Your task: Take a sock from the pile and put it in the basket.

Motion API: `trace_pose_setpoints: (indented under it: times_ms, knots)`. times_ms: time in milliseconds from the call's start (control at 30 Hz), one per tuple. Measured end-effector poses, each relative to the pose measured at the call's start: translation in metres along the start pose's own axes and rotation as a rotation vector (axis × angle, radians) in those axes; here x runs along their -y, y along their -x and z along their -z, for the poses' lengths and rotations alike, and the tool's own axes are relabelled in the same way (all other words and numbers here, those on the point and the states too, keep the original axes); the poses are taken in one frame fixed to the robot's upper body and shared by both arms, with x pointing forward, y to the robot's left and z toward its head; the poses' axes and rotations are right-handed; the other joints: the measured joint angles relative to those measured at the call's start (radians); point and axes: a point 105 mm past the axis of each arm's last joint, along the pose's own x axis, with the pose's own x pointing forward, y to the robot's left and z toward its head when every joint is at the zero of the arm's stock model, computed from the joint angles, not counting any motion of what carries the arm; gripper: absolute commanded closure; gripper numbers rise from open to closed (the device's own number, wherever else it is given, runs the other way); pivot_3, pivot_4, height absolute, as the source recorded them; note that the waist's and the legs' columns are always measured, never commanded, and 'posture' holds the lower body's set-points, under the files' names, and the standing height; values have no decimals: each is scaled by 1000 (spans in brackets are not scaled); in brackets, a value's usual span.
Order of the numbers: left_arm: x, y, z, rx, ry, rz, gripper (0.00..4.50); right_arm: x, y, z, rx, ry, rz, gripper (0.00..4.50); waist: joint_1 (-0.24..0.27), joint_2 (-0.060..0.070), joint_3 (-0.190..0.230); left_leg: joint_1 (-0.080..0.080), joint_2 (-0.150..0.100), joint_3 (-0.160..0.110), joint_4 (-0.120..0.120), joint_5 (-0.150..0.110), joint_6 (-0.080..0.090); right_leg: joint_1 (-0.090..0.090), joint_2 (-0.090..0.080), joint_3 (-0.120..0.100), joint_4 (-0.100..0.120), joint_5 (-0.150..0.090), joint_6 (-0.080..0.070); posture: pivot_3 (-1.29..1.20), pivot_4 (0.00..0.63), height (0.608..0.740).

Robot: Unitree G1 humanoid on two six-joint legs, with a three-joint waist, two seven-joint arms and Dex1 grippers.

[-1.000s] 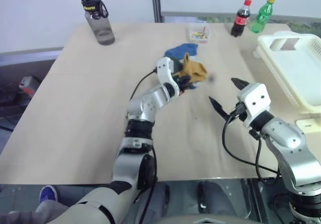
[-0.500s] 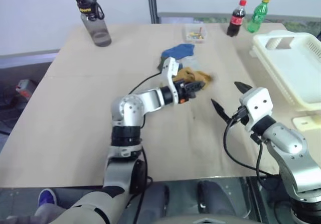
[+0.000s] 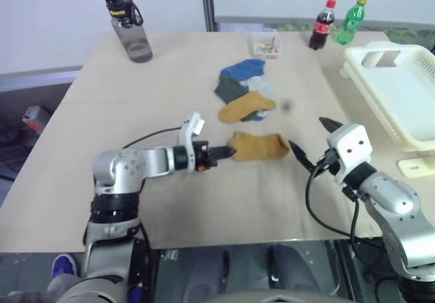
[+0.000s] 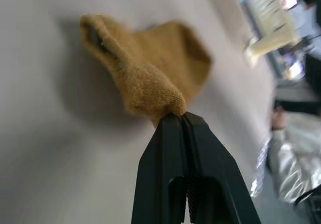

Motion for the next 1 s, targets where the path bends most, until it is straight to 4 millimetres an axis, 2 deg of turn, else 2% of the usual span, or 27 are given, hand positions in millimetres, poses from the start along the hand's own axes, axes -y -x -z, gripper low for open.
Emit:
trace_pose_setpoints:
  times_ms: [100,267,367,467,567,600,667,767,800,867,933,967,1000]
  knots:
    - [-8,-1,7,-10,-20,-39,4420,-11,-9,12,-52,-19,-56,0,-1,0,0,1,0,0,0,0,0,0,0,0,0,0,0,0,150,740]
    - [-11,-11,12,18,-71,-43,4420,-11,-33,43,-145,-94,-65,0,0,0,0,0,0,1,0,1,-1,0,0,1,0,0,0,0,150,740]
    - [-8,-17,6,78,-136,-27,4500,-13,-44,53,-164,-152,-69,691,0,0,0,0,0,1,-1,1,-2,0,0,1,-1,0,0,0,150,740]
    - [-6,-16,-4,144,-215,-26,4500,-13,-47,69,-211,-183,-64,2102,0,0,0,-1,0,1,-1,1,-2,-1,-1,1,-1,0,0,0,150,740]
    - [-3,-15,-5,166,-239,-2,4500,-14,-45,75,-228,-192,-62,3525,-1,0,0,-1,0,1,-1,0,-1,-1,-1,1,-1,0,0,0,150,740]
    - [-3,-16,-3,163,-236,2,4028,-14,-43,76,-229,-195,-62,4145,-1,0,0,-1,0,1,-1,0,0,-1,-1,1,-1,0,0,0,150,740]
    - [-2,-15,0,157,-233,5,3688,-14,-40,75,-227,-196,-60,4500,0,0,0,-1,0,1,-1,-1,1,-1,-1,1,-1,0,0,0,150,740]
    - [1,0,16,125,-186,15,2216,-19,-10,77,-267,-189,-63,4500,-1,0,0,-1,3,1,-2,-1,2,-1,-1,0,-2,0,0,0,150,740]
    - [-1,5,19,121,-170,3,1892,-19,-3,77,-280,-184,-59,4500,-2,1,0,-2,3,1,-2,-1,2,-2,-1,1,-1,0,0,0,150,740]
    - [1,10,22,121,-165,-7,820,-20,5,72,-291,-168,-53,4500,-3,0,0,-1,3,2,-1,-2,3,-2,-1,2,-1,0,0,0,150,740]
    - [1,12,25,129,-183,-38,361,-21,6,63,-277,-153,-49,4500,-3,1,0,2,3,2,-1,-2,3,0,0,2,-1,0,0,0,150,740]
    - [0,12,27,127,-183,-48,361,-22,6,62,-276,-151,-47,4500,-2,1,0,3,4,2,-1,-2,3,1,0,2,-1,-1,-2,0,150,740]
    - [-3,9,28,132,-206,-71,153,-21,7,62,-285,-148,-38,4500,-1,1,0,4,3,2,-1,-2,3,2,0,1,-1,-2,-4,0,150,740]
